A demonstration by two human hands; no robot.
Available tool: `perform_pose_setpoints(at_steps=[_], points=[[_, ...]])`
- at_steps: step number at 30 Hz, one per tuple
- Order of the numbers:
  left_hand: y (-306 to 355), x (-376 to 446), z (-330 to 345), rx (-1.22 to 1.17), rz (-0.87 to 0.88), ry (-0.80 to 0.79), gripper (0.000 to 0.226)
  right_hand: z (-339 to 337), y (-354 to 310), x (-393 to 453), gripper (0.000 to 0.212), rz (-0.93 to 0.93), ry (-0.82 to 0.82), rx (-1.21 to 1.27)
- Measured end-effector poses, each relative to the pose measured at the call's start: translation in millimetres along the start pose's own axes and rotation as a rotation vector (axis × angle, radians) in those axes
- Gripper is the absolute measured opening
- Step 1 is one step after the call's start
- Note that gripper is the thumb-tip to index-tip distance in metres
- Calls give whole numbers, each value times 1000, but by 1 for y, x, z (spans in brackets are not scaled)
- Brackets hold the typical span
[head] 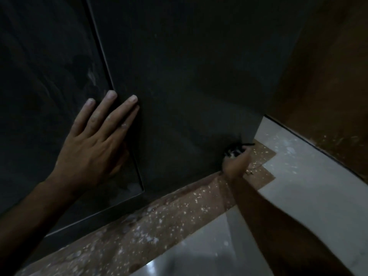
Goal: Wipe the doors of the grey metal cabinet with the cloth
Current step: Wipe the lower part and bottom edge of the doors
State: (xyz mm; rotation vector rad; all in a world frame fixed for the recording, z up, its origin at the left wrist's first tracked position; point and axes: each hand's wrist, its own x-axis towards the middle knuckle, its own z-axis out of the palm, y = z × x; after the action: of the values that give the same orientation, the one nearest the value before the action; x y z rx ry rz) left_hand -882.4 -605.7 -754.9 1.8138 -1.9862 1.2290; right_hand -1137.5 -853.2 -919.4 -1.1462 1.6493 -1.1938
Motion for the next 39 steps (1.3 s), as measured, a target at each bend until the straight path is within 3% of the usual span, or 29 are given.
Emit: perform_pose_setpoints(at_steps=[3, 6, 11, 15, 18, 24, 28, 31, 35, 37, 39], points=[[-3, 0, -1, 0, 10, -7, 71, -20, -18, 44, 51, 61, 110, 30], [0, 0, 0, 21, 4, 0, 72, -5, -8, 15, 53, 74, 116, 18], [0, 1, 0, 40, 1, 4, 73, 19, 13, -49, 55, 178, -85, 81], [-2, 2, -9, -1, -6, -23, 76, 20, -39, -29, 57, 153, 100, 156], [0, 6, -18, -43, -41, -8, 78, 10, -103, -25, 55, -58, 196, 152], [-1, 21, -38, -138, -103, 32, 82, 11, -230, -60, 69, -398, 267, 271], [-12, 19, -56, -141, -163, 95, 80, 15, -275, -116, 57, -758, 308, 219], [-28, 12, -68, -118, -250, 160, 77, 30, -264, -152, 49, -1217, 225, 125], [-51, 15, -87, -5, -315, 255, 73, 43, -170, -178, 42, -1823, -103, -247], [-63, 21, -99, 20, -335, 275, 74, 45, -149, -178, 29, -1955, -167, -347], [-74, 24, -112, 22, -348, 274, 77, 43, -183, -181, 23, -1923, -94, -288]])
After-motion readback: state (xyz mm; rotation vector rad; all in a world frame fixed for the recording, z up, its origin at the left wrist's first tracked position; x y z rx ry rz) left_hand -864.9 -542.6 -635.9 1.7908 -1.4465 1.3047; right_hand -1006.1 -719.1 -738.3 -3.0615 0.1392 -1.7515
